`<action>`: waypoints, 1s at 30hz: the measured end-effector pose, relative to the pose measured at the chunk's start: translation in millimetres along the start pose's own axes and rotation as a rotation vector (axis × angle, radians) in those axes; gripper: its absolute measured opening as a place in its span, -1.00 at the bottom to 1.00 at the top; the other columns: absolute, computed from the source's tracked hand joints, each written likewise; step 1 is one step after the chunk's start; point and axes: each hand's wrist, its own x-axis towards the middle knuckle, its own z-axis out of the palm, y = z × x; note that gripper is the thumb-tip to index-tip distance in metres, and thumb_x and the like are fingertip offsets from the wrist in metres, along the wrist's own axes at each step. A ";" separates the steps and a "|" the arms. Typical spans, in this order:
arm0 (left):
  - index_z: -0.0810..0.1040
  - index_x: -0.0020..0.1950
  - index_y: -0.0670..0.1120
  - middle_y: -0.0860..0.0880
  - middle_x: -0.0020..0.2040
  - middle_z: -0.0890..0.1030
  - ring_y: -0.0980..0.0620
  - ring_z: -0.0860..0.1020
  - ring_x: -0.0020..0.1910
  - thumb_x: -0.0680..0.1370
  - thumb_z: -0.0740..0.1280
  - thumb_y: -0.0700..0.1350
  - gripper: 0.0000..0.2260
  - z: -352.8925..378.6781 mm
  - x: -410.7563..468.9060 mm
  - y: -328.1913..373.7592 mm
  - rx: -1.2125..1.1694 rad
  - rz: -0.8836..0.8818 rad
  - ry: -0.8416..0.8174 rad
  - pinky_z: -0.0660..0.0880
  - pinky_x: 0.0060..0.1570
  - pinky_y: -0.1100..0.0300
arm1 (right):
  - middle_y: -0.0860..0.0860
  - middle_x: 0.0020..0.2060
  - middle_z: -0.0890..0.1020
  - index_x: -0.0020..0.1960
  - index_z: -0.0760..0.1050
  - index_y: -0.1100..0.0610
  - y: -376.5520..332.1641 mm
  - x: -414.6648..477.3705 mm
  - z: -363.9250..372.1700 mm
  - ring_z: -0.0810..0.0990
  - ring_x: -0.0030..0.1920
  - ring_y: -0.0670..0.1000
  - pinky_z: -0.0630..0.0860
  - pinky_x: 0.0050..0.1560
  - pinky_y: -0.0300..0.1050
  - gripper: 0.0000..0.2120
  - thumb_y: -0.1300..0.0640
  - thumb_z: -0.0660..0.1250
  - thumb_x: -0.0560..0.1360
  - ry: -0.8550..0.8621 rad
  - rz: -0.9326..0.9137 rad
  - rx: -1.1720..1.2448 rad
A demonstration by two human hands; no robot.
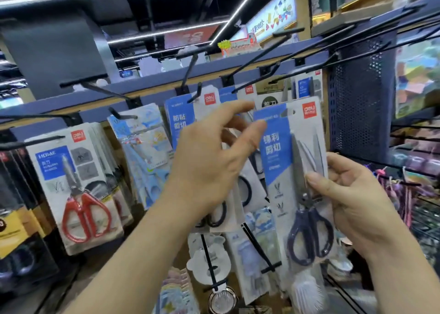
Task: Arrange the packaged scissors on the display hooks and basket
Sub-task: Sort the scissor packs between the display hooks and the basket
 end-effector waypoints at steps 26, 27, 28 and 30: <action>0.52 0.21 0.02 0.02 -0.05 0.64 0.03 0.64 -0.10 0.60 0.31 0.05 -0.79 40.1 75.8 -11.9 -0.010 -0.332 0.175 0.59 -0.07 -0.03 | -0.06 0.13 0.69 0.41 0.30 -0.27 -3.6 15.4 -6.8 0.67 0.14 -0.03 0.56 0.16 -0.05 -0.30 0.07 0.49 0.37 -0.212 0.151 -0.364; 0.46 0.30 0.06 0.05 -0.02 0.63 0.05 0.63 -0.09 0.60 0.31 0.04 -0.72 37.4 72.0 -9.4 0.007 -0.339 0.156 0.59 -0.02 -0.04 | -0.06 0.12 0.70 0.42 0.26 -0.33 -1.7 15.5 -7.2 0.67 0.14 -0.02 0.57 0.15 -0.03 -0.24 0.07 0.50 0.35 -0.170 0.118 -0.374; 0.39 0.38 0.08 0.10 -0.01 0.60 0.07 0.62 -0.09 0.60 0.32 0.02 -0.65 35.2 65.8 -6.8 0.036 -0.342 0.137 0.58 0.01 -0.04 | -0.05 0.09 0.71 0.42 0.26 -0.35 1.7 19.0 -7.4 0.68 0.11 -0.01 0.60 0.11 -0.03 -0.24 0.09 0.50 0.37 -0.112 0.087 -0.364; 0.32 0.46 0.10 0.17 0.02 0.56 0.13 0.61 -0.12 0.59 0.35 -0.06 -0.55 31.9 47.5 -4.2 0.112 -0.300 0.130 0.58 0.01 -0.02 | -0.05 0.11 0.70 0.44 0.27 -0.34 9.2 29.5 -4.6 0.67 0.13 0.01 0.60 0.14 0.03 -0.27 0.15 0.48 0.44 -0.012 0.050 -0.367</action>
